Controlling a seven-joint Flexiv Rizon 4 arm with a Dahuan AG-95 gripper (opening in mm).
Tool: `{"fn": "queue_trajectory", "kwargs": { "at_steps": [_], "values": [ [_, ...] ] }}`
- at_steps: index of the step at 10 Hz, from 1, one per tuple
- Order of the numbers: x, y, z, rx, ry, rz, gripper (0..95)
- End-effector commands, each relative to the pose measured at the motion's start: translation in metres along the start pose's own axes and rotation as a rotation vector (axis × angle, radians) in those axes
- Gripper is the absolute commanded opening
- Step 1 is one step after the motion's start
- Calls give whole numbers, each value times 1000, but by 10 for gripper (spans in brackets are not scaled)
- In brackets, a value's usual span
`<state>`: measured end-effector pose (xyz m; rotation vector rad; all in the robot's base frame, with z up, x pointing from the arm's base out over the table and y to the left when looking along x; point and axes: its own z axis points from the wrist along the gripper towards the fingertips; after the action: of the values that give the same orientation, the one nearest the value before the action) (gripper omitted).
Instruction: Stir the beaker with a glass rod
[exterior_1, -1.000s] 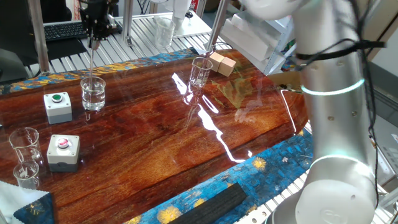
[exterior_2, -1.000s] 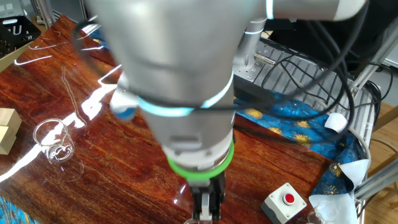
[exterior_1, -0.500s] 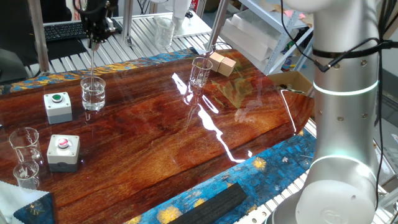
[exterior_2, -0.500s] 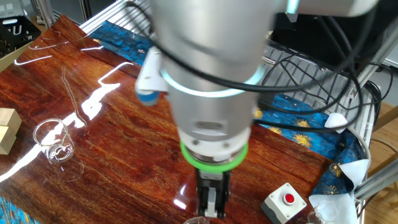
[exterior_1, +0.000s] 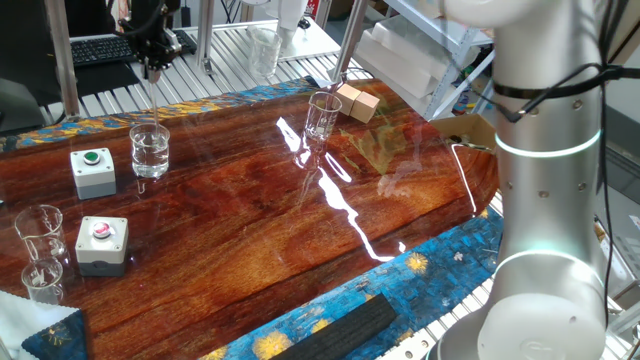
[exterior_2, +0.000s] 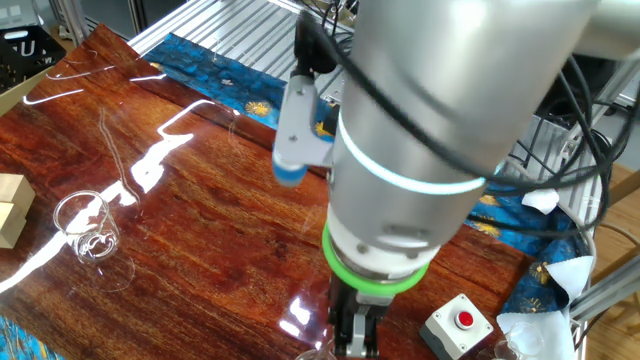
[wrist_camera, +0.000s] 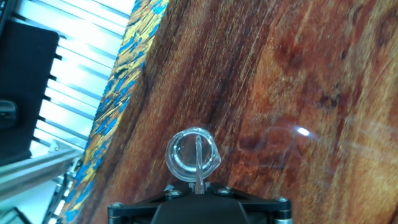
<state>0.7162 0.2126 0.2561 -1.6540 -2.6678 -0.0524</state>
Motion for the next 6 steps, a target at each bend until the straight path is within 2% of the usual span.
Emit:
{"fn": "queue_trajectory", "kwargs": {
  "at_steps": [1,6],
  "values": [
    [0,1,0,-17,48,26,0],
    [1,2,1,-18,51,26,0]
  ]
}}
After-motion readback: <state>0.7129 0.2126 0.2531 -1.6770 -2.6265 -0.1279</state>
